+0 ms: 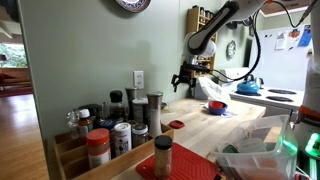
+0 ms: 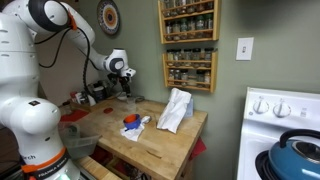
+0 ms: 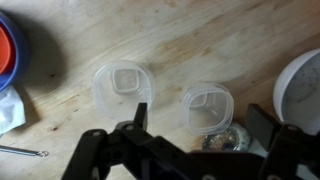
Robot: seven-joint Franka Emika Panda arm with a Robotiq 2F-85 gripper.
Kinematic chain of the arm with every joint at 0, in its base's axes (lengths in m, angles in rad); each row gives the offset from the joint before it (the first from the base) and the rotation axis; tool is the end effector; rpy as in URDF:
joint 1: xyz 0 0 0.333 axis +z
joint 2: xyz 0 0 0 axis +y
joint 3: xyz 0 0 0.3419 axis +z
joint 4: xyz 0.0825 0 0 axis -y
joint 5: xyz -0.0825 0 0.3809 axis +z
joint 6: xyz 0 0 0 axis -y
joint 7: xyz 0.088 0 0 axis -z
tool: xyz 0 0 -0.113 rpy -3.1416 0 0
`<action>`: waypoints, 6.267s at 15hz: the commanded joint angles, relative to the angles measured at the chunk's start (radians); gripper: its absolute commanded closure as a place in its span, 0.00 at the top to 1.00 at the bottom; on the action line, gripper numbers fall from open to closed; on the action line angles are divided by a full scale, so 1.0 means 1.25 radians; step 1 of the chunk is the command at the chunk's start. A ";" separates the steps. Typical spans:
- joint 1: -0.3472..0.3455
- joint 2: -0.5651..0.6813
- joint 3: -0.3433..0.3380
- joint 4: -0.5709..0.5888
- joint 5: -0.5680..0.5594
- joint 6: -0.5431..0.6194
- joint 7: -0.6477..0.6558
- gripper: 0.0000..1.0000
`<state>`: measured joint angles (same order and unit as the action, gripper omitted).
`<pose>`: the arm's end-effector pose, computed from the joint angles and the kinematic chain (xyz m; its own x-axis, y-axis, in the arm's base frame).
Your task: Unstack the containers then restack them and flip them over
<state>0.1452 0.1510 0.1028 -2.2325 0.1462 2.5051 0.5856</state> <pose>0.5391 0.1352 0.3376 0.8980 -0.4389 0.0315 -0.4290 -0.8891 -0.1595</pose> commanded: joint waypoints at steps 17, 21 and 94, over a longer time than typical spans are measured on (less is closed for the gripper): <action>0.038 0.192 -0.042 0.142 -0.056 0.010 -0.033 0.45; 0.039 0.204 -0.044 0.148 -0.053 0.006 -0.036 0.12; 0.164 0.172 -0.010 0.179 -0.516 -0.427 0.217 0.25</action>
<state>0.3322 0.3278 0.0895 -2.0431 -0.4612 2.0167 0.8257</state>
